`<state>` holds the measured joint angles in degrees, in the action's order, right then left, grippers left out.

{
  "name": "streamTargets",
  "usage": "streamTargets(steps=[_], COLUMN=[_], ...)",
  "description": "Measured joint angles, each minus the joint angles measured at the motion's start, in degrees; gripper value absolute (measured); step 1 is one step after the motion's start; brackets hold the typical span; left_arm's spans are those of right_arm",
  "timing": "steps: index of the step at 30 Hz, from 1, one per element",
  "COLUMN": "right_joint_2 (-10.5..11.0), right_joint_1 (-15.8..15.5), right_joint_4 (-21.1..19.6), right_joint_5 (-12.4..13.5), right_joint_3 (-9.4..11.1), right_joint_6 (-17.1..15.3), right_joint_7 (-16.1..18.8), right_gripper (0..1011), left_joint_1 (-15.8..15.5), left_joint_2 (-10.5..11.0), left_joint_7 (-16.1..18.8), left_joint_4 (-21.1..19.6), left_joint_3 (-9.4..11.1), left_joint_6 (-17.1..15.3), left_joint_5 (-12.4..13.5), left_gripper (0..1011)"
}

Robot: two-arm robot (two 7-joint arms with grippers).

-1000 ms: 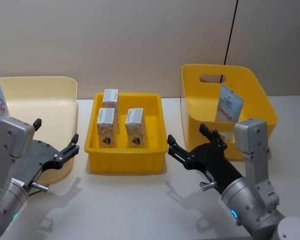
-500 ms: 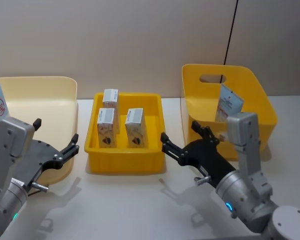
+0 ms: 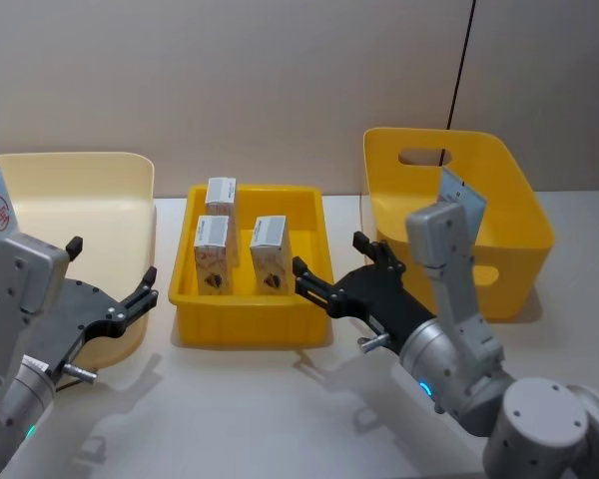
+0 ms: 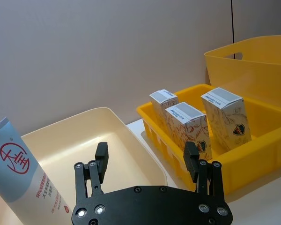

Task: Bimanual collaborative sorting of washing and personal care products

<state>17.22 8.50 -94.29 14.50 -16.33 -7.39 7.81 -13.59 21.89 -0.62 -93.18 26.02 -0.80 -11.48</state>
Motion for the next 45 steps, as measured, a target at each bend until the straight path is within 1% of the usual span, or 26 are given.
streamTargets(steps=[1,3,7,9,13,19,20,23,30,36,45], right_joint_2=[0.0,-0.31,-0.64,-1.0,-1.5,-2.93,-2.93,-3.81,-6.16,-8.06,-10.2], right_joint_1=[0.0,1.14,2.18,3.12,4.01,5.63,5.63,6.2,7.34,8.35,9.54], right_joint_4=[0.0,0.78,1.63,2.37,3.15,4.98,4.98,5.85,8.05,10.0,12.32], right_joint_5=[0.0,-0.95,-2.08,-3.29,-4.38,-6.01,-6.01,-6.44,-7.38,-8.28,-9.69], right_joint_3=[0.0,-0.85,-1.7,-2.47,-3.28,-4.37,-4.37,-4.57,-4.6,-4.57,-4.66], right_joint_6=[0.0,-0.71,-1.39,-2.08,-2.73,-3.59,-3.59,-3.78,-3.71,-3.03,-2.21], right_joint_7=[0.0,0.0,-0.06,-0.36,-0.67,-1.61,-1.61,-2.22,-4.2,-6.0,-8.0], right_gripper=[1001,1001,1001,1001,1001,1001,1001,1001,1001,1001,1001], left_joint_1=[0.0,0.0,0.0,0.0,0.0,0.0,0.0,0.0,0.0,0.0,0.0], left_joint_2=[0.0,0.0,0.0,0.0,0.0,0.0,0.0,0.0,0.0,0.0,0.0], left_joint_7=[0.0,0.0,0.0,0.0,0.0,0.0,0.0,0.0,0.0,0.0,0.0], left_joint_4=[0.0,0.0,0.0,0.0,0.0,0.0,0.0,0.0,0.0,0.0,0.0], left_joint_3=[0.0,0.0,0.0,0.0,0.0,0.01,0.0,0.01,0.01,0.0,0.0], left_joint_6=[0.0,0.0,0.0,0.0,0.0,0.01,0.0,0.0,0.0,0.0,0.01], left_joint_5=[0.0,0.0,0.0,0.0,0.0,0.0,0.0,0.0,0.0,0.0,0.0], left_gripper=[1003,1003,1003,1003,1003,1003,1003,1003,1003,1003,1003])
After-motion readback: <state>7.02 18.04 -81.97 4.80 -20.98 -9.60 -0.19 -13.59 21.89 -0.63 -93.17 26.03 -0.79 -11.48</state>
